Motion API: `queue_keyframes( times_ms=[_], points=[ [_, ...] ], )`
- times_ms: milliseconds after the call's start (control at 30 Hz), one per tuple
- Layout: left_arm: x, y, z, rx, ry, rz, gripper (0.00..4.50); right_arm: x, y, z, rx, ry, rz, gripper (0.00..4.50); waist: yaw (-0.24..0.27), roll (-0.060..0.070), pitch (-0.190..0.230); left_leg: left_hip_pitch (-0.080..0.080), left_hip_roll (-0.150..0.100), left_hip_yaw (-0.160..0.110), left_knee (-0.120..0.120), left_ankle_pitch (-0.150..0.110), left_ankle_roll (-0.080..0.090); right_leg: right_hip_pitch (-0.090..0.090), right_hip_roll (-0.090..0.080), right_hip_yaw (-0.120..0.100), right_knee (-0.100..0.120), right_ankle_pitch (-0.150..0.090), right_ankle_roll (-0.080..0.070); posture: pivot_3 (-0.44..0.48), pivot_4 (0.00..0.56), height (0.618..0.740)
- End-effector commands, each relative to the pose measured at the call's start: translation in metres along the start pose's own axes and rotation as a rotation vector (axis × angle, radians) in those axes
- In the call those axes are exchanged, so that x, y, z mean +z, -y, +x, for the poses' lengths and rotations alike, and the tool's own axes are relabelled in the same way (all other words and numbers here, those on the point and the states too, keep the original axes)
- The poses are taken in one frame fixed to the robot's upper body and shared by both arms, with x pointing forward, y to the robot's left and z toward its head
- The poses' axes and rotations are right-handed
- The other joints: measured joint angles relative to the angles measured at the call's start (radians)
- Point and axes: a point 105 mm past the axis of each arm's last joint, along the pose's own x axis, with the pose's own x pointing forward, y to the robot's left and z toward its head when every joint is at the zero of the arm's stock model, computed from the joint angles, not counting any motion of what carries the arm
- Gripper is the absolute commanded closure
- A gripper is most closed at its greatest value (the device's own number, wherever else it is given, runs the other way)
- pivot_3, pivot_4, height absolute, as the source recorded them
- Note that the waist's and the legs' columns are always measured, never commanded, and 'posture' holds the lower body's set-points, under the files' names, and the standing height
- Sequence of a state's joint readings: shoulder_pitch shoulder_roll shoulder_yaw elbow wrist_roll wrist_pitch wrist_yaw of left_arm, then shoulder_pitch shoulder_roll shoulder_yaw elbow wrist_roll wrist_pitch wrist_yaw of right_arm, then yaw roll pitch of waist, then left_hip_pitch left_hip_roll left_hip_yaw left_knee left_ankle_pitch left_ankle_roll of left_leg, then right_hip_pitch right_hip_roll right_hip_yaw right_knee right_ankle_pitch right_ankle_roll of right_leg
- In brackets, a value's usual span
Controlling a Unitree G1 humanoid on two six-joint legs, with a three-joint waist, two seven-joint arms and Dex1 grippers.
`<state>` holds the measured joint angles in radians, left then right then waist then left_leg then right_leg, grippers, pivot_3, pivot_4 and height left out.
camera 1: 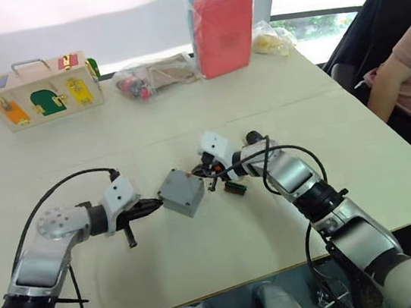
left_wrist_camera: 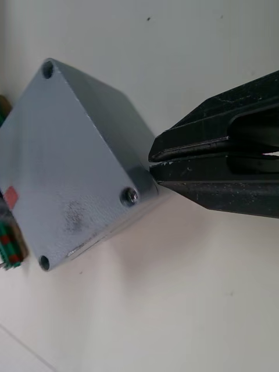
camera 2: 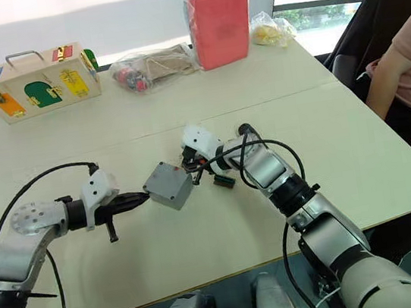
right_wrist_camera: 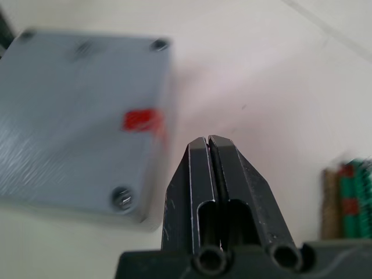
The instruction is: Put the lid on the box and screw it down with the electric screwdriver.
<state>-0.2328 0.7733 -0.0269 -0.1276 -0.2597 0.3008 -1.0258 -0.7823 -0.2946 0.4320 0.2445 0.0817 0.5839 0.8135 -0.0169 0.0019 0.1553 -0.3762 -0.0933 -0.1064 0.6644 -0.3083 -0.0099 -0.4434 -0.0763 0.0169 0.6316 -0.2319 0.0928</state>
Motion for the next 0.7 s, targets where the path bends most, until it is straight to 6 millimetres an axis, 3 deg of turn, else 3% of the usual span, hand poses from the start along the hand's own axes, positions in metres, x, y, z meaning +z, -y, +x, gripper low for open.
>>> queue_keyframes(
  times_ms=[33, 433, 600, 700],
  points=[
    [0.006, -0.007, 0.001, 0.022, 0.012, 0.039, 4.5, 0.012, -0.011, -0.005, 0.042, 0.031, -0.048, 4.49, -0.002, 0.0, 0.0, 0.0, 0.0, 0.0, 0.0, 0.0, 0.0, 0.0, 0.0, 0.0, 0.0, 0.0, 0.0, 0.0, 0.15, 0.74],
    [0.005, -0.013, 0.002, 0.014, 0.002, 0.057, 4.5, 0.014, -0.04, -0.016, 0.167, 0.03, -0.003, 4.49, 0.0, 0.0, 0.0, 0.0, 0.0, 0.0, 0.0, 0.0, 0.0, 0.0, 0.0, 0.0, 0.0, 0.0, 0.0, 0.0, 0.15, 0.74],
    [0.005, -0.013, 0.0, 0.014, 0.001, 0.06, 4.5, 0.012, -0.033, -0.017, 0.121, 0.019, -0.026, 4.49, 0.0, 0.0, 0.0, 0.0, 0.0, 0.0, 0.0, 0.0, 0.0, 0.0, 0.0, 0.0, 0.0, 0.0, 0.0, 0.0, 0.15, 0.74],
    [0.007, -0.014, -0.004, 0.028, 0.011, 0.047, 4.5, 0.016, -0.017, -0.02, 0.025, 0.051, -0.062, 4.49, 0.0, 0.0, 0.0, 0.0, 0.0, 0.0, 0.0, 0.0, 0.0, 0.0, 0.0, 0.0, 0.0, 0.0, 0.0, 0.0, 0.15, 0.74]
  ],
)
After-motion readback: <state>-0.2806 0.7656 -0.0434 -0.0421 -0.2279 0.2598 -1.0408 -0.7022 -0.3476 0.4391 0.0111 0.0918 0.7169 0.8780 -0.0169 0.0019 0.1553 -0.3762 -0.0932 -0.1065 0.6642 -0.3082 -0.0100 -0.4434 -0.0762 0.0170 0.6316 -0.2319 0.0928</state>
